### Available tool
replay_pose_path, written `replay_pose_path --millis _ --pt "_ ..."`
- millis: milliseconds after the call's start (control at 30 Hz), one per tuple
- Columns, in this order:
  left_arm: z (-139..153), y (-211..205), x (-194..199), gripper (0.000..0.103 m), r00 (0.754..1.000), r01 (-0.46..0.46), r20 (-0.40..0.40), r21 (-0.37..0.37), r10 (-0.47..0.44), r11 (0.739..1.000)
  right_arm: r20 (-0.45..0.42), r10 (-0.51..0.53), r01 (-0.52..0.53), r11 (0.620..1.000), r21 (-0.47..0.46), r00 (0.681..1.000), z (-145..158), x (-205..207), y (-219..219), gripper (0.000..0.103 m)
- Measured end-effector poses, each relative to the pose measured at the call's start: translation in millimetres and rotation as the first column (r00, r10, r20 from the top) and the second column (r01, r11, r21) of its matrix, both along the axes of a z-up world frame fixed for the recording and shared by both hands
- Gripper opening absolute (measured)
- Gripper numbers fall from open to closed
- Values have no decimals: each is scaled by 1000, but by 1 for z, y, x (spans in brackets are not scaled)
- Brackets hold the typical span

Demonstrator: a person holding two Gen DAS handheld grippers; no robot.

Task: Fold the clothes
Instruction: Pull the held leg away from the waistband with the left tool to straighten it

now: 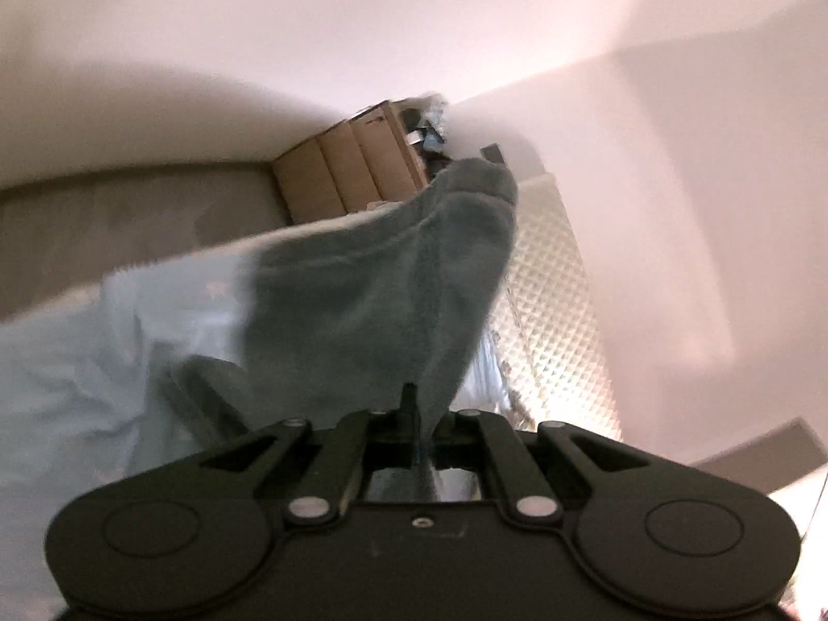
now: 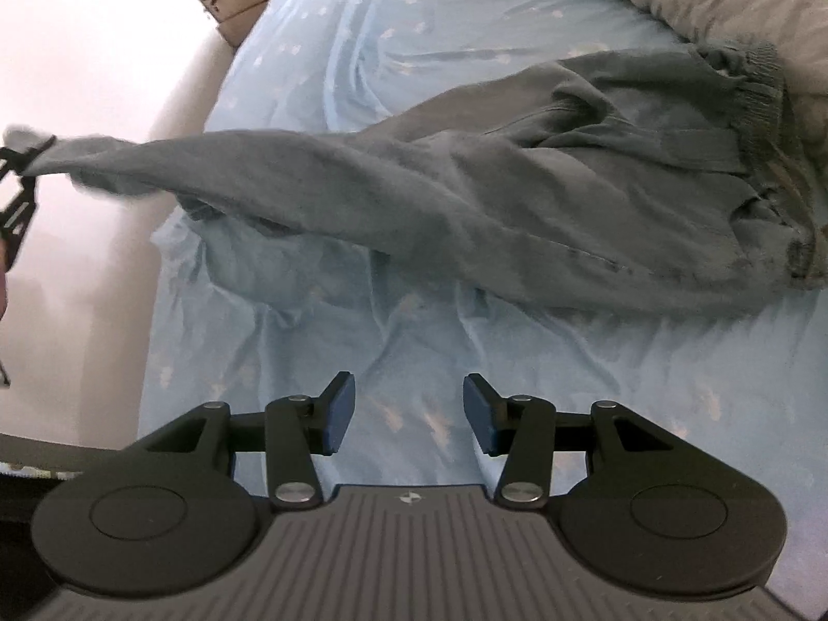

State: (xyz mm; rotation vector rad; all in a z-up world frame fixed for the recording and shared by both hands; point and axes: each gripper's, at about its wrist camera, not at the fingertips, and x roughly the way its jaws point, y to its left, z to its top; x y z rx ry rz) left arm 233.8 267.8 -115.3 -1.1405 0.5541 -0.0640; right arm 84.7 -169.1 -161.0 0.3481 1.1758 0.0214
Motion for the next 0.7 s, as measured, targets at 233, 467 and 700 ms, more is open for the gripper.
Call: replay_pose_path --millis 233,467,700 --pt "-128 43 -71 3 904 -259 -360 -36 229 965 -27 47 -48 999 -14 999 -5 -2 -6 49" --pt "-197 56 -90 4 806 -367 -529 -97 264 925 -93 -7 3 999 -44 996 -11 -5 -21 49" --pt "-202 64 -92 31 788 -341 -572 -99 227 935 -156 -288 295 955 28 945 -30 -14 -54 50"
